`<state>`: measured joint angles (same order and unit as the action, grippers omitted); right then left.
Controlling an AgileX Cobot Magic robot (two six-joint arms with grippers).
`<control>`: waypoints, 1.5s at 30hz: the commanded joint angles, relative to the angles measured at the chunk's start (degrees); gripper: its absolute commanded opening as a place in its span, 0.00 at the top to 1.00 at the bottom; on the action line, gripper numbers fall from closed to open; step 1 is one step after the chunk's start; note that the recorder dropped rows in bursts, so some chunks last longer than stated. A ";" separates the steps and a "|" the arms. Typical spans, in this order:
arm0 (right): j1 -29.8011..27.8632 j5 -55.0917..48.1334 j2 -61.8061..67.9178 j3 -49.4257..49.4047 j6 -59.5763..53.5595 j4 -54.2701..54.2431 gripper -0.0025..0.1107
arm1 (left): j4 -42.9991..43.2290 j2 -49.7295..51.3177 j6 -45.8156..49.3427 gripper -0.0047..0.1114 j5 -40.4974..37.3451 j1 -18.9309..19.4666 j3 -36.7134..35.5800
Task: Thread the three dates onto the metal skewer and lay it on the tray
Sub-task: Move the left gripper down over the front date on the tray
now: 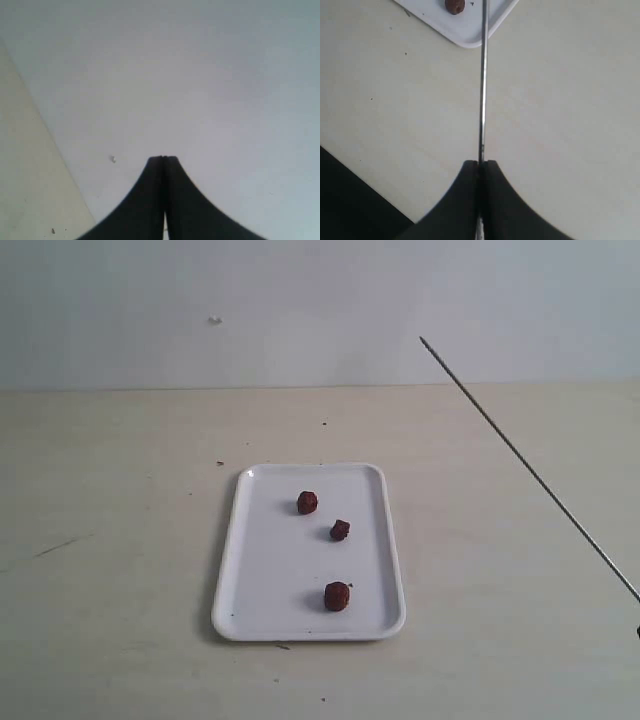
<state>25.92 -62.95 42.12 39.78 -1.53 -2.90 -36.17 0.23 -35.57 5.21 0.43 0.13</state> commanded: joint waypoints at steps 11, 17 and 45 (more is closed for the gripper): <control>0.08 1.94 -0.06 -0.13 -1.01 0.29 0.98 | 20.58 16.85 -0.89 0.96 17.55 0.17 8.95; 0.08 1.97 -0.06 -0.13 -1.01 0.19 0.98 | 56.82 36.36 -4.83 0.96 17.44 0.17 25.86; 0.08 3.55 0.06 -0.13 3.22 0.07 0.98 | 122.59 84.63 -6.91 0.96 -28.74 0.17 61.37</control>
<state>25.92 -60.30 42.12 39.78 1.39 -2.90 95.64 84.21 -52.17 -18.10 0.43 61.01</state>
